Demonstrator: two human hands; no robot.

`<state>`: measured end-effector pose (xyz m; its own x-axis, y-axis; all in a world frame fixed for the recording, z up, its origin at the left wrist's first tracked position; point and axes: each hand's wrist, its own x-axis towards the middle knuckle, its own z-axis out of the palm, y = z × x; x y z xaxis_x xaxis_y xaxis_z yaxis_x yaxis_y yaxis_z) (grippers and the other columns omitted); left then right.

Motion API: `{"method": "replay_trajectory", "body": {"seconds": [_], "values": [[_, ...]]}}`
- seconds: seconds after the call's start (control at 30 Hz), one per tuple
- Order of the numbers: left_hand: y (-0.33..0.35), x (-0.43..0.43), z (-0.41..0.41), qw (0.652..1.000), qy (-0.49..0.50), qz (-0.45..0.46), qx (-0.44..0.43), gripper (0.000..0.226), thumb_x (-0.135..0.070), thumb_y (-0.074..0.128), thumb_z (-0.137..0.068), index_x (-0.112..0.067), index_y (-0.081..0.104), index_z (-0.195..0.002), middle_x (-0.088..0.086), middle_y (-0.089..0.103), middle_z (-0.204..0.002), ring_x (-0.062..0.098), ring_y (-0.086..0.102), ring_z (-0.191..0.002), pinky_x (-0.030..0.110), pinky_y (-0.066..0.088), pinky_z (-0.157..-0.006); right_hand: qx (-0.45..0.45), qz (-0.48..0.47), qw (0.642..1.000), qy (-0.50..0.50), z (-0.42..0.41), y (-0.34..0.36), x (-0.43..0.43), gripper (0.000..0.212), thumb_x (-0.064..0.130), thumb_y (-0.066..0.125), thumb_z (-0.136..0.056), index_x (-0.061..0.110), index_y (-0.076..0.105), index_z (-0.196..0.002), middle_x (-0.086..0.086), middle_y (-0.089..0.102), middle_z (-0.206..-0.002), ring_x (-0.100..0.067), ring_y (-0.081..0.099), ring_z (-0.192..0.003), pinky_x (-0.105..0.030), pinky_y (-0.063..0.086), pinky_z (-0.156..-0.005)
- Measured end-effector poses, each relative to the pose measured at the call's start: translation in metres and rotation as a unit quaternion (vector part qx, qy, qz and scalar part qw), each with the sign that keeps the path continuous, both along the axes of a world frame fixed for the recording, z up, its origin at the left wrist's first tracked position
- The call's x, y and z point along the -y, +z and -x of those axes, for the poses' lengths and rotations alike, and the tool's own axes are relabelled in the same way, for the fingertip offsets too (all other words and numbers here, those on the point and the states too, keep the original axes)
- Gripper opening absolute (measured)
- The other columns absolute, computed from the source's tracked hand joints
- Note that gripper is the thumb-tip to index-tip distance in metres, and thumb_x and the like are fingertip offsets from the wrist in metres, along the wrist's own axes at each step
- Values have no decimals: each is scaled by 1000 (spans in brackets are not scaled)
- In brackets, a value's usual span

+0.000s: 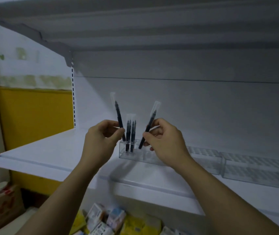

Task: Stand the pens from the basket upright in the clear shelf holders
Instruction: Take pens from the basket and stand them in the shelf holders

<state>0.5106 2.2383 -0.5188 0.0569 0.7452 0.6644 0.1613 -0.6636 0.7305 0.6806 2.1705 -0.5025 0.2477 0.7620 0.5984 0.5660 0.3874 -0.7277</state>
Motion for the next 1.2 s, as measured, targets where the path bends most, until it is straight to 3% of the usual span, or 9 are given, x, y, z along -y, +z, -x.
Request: {"method": "replay_trajectory", "body": {"seconds": [0.17,0.27,0.43,0.57,0.73,0.93,1.1,1.2], "values": [[-5,-35,-21,1000,8,-6,0,15,-27,73,-84,-38,63,-84,-16,69,-73,-5,65,-71,9,49,-60,44,3,999,-20,0,9,-48,8,24,69,-87,22,62,-89,6,69,-77,-10,69,-70,-29,58,-66],[-16,-52,-25,1000,23,-7,16,18,-25,74,-83,-39,63,-82,-20,68,-70,-7,64,-71,3,46,-62,72,3,997,-32,-2,9,-68,8,26,70,-86,23,62,-86,7,68,-71,-8,67,-66,-19,51,-60],[-28,-67,-27,1000,15,-11,23,20,-21,75,-82,-38,64,-82,-21,69,-74,-2,64,-70,7,46,-60,92,-3,995,-29,-7,6,-81,13,29,73,-83,28,60,-80,8,66,-67,-6,64,-62,-19,50,-58],[-34,-69,-28,1000,15,-14,-20,19,-23,73,-83,-40,63,-83,-14,69,-73,-1,64,-73,9,49,-62,88,-15,996,-18,-8,2,-86,15,27,73,-84,30,58,-80,9,68,-66,-2,65,-60,-16,47,-57],[-37,-67,-28,999,32,-12,-42,17,-22,72,-84,-36,62,-83,-13,68,-74,-4,62,-73,8,47,-59,75,28,997,-3,-12,-4,-87,16,26,73,-84,28,58,-80,4,70,-69,-9,68,-68,-28,55,-68],[-40,-67,-27,997,39,-1,-69,8,-19,71,-84,-27,68,-86,-14,68,-74,-4,61,-72,9,46,-60,119,56,991,-10,-7,-12,-86,22,29,74,-82,34,54,-74,11,67,-68,1,62,-63,-14,41,-55],[-39,-65,-27,995,51,1,-83,14,-17,71,-82,-30,67,-79,-17,66,-74,-7,59,-72,2,40,-58,142,63,987,-25,-5,-15,-87,24,30,72,-82,33,52,-70,12,66,-70,-5,62,-67,-20,44,-58],[-40,-66,-28,993,67,4,-96,8,-21,71,-82,-28,67,-81,-13,66,-84,-7,57,-77,2,39,-60,153,59,986,-27,-4,-15,-86,21,28,70,-82,31,53,-71,11,65,-69,-7,62,-68,-24,49,-62]]}}
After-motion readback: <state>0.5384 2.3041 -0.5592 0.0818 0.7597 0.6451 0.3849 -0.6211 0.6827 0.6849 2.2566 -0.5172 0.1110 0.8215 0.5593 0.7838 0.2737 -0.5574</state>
